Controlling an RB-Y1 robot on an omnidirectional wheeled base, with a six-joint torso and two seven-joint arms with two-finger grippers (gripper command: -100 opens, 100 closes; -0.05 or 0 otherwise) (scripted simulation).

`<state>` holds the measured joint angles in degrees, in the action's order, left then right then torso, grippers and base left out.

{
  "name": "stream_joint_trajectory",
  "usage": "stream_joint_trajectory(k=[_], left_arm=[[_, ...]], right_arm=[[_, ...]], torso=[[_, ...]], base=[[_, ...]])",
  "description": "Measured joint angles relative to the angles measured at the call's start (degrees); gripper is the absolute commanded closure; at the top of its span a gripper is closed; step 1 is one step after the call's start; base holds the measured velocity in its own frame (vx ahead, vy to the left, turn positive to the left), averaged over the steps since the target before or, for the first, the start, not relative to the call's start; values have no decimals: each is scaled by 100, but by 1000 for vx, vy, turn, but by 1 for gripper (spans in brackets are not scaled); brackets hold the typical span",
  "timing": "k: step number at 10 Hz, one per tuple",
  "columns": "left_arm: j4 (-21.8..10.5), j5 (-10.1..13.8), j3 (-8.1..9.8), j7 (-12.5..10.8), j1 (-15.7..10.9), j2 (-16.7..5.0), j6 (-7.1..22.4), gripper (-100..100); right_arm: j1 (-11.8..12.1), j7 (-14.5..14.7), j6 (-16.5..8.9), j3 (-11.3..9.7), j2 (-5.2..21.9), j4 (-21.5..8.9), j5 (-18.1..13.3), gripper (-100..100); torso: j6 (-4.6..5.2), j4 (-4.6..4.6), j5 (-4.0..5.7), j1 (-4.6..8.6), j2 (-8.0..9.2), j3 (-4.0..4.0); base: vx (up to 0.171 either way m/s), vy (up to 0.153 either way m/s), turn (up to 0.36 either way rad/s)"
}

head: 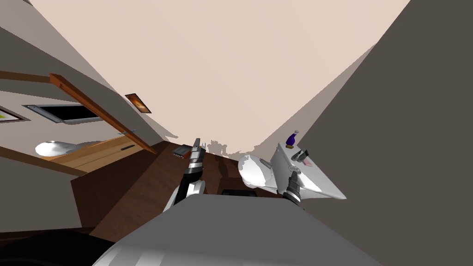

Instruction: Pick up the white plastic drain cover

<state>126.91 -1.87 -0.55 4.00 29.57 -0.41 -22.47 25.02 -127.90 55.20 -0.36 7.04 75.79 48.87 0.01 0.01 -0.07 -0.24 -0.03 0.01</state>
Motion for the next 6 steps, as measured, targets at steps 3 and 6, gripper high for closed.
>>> stream_joint_trajectory(k=[3,6], left_arm=[[0,0,1,0,0,-1,0,0],[0,0,2,0,0,-2,0,0]], right_arm=[[-10,-305,30,-61,-4,-238,87,-100],[63,-597,92,-296,-40,-321,86,-100]], torso=[[0,0,4,21,-1,1],[0,-2,19,90,-10,6]], base=[[20,-22,49],[36,-191,102]])
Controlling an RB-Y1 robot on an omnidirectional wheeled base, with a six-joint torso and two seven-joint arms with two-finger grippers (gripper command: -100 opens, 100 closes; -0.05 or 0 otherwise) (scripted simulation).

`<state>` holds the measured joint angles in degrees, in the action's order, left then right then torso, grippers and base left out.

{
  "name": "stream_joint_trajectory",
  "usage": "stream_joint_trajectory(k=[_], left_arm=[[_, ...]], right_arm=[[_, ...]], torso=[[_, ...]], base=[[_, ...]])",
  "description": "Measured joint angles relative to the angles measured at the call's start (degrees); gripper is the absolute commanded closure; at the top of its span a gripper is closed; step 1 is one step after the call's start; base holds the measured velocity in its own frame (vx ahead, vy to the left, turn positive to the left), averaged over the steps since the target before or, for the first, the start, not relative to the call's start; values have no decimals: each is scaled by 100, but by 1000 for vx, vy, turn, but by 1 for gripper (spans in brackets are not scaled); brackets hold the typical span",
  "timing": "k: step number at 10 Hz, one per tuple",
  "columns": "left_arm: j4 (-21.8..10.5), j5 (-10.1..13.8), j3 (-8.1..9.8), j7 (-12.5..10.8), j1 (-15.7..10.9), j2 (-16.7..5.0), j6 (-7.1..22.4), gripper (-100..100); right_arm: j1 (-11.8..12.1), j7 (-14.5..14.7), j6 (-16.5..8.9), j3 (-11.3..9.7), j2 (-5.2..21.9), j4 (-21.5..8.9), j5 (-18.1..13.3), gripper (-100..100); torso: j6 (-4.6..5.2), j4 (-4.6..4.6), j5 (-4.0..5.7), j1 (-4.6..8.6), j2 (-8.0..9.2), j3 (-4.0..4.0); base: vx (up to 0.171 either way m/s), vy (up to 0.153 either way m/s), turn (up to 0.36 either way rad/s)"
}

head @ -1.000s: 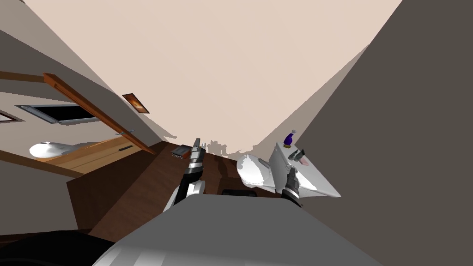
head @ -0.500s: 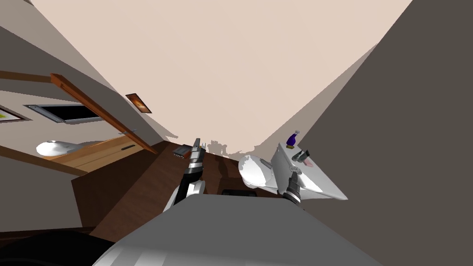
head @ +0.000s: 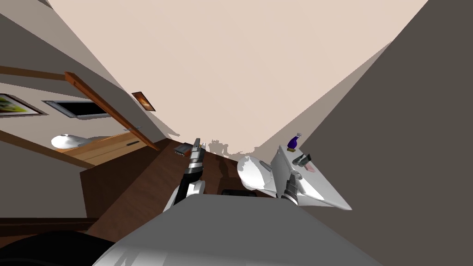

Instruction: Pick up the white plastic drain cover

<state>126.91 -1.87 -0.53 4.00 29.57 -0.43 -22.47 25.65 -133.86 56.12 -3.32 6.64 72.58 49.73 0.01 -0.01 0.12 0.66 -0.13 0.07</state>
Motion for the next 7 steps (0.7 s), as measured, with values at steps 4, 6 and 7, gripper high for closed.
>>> stream_joint_trajectory(k=[4,6,7], left_arm=[[0,0,0,0,0,0,0,0],[0,0,-2,0,0,2,0,0],[0,0,-1,0,0,2,0,0]], right_arm=[[16,-207,107,-271,-250,-38,-62,-100],[17,-212,107,-302,-277,-29,-72,-100],[3,-147,46,-291,-292,59,-65,-100]], torso=[[1,3,-1,-9,16,-9],[11,-1,-12,-21,-3,2],[12,-1,-13,-13,-10,6]], base=[[-6,-158,54],[7,-12,-15],[19,-32,-33]])
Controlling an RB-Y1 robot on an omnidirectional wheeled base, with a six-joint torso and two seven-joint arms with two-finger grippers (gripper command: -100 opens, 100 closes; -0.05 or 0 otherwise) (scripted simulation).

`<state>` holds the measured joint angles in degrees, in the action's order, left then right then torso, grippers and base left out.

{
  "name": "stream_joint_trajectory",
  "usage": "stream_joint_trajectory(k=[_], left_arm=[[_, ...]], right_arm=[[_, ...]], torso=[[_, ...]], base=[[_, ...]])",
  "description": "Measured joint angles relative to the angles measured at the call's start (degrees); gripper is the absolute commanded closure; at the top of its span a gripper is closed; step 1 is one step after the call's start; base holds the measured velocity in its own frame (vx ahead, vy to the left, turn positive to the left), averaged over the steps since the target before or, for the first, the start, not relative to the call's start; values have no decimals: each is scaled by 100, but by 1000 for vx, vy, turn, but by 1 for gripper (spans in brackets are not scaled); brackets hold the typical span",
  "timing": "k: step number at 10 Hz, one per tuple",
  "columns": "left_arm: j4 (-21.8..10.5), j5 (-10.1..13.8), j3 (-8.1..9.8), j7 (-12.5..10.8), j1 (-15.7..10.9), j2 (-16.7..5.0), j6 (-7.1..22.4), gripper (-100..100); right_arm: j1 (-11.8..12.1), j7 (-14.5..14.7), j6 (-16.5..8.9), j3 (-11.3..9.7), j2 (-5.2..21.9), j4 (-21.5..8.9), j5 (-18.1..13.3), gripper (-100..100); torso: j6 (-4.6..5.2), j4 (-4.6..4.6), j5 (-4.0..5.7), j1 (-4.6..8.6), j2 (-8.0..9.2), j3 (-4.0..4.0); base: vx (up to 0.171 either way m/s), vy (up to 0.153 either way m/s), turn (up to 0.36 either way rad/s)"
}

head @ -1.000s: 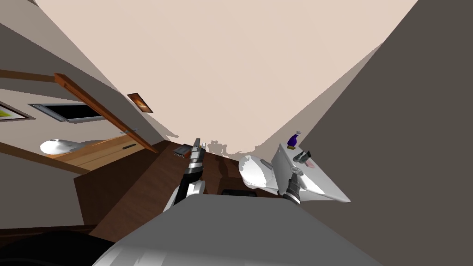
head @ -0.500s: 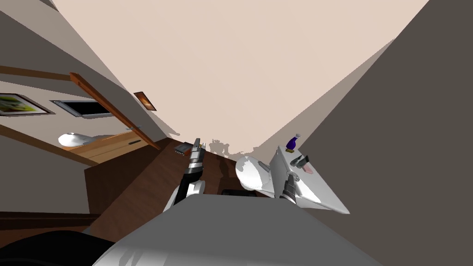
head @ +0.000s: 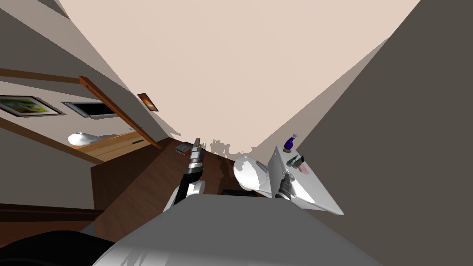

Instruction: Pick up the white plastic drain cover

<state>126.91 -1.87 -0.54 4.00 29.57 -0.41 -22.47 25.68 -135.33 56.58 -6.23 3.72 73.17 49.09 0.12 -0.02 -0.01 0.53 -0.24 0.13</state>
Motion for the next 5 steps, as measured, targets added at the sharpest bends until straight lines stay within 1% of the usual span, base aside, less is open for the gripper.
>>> stream_joint_trajectory(k=[1,2,5], left_arm=[[0,0,0,0,0,0,0,0],[0,0,0,0,0,0,0,0],[0,0,0,0,0,0,0,0]], right_arm=[[-19,94,-131,27,0,121,33,-100],[-22,115,-165,30,1,136,37,100],[-23,114,-161,30,2,136,35,100]], torso=[[3,5,-10,18,-10,2],[3,5,-10,22,-11,3],[4,5,-9,19,-8,2]], base=[[6,-10,-2],[0,0,0],[0,0,0]])
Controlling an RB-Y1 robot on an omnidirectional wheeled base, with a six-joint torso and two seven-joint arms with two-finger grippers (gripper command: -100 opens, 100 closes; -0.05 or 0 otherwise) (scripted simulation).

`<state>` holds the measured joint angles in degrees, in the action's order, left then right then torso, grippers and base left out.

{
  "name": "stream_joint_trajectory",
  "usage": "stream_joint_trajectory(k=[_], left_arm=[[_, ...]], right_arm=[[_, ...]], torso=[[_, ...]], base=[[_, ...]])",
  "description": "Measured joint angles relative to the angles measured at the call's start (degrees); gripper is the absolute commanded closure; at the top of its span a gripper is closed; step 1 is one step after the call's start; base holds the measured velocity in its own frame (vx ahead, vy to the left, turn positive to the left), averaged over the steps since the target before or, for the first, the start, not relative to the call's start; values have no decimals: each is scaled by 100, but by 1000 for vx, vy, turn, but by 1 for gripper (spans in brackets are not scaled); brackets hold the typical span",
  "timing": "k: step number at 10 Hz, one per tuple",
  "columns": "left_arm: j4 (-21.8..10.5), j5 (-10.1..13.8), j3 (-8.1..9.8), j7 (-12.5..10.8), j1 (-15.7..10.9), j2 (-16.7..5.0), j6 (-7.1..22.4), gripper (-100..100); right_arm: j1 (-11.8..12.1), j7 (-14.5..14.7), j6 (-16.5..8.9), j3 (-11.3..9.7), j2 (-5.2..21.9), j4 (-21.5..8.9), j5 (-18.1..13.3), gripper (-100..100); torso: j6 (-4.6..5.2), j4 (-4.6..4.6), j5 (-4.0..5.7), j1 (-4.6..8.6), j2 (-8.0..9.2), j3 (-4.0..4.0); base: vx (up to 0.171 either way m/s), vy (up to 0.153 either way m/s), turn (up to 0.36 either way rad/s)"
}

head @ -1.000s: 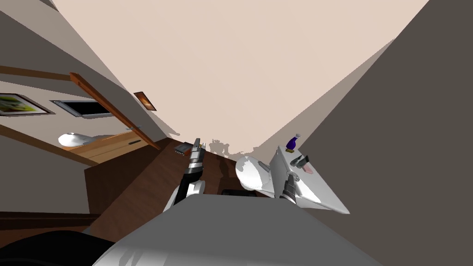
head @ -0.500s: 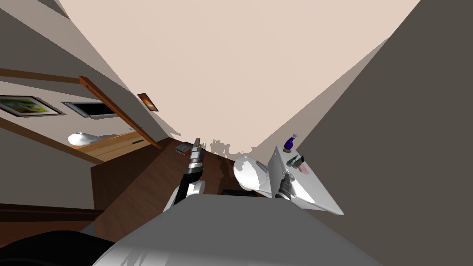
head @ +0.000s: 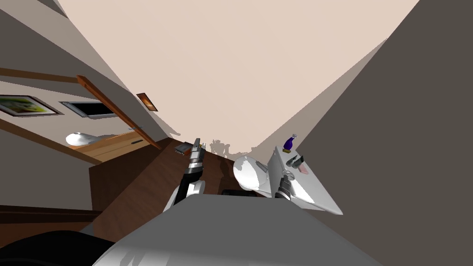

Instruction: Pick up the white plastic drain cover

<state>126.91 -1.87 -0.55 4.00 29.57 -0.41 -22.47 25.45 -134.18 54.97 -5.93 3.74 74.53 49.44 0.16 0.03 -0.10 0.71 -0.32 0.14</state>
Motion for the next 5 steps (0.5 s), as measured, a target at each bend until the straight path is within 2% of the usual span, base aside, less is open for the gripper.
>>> stream_joint_trajectory(k=[1,2,3,4,5], left_arm=[[0,0,0,0,0,0,0,0],[0,0,0,0,0,0,0,0],[0,0,0,0,0,0,0,0],[0,0,0,0,0,0,0,0],[0,0,0,0,0,0,0,0]], right_arm=[[1,0,-1,0,0,-1,0,100],[1,1,-1,0,0,-1,0,0],[1,1,-1,0,0,-1,0,100],[16,-59,81,-18,5,-87,-22,100],[22,-78,105,-21,5,-103,-24,0]], torso=[[0,1,0,1,0,0],[0,1,0,1,0,0],[0,1,0,2,0,0],[0,0,1,-3,3,-1],[0,2,-1,-2,3,-2]], base=[[0,0,0],[0,0,0],[-6,14,41],[-5,9,6],[0,0,0]])
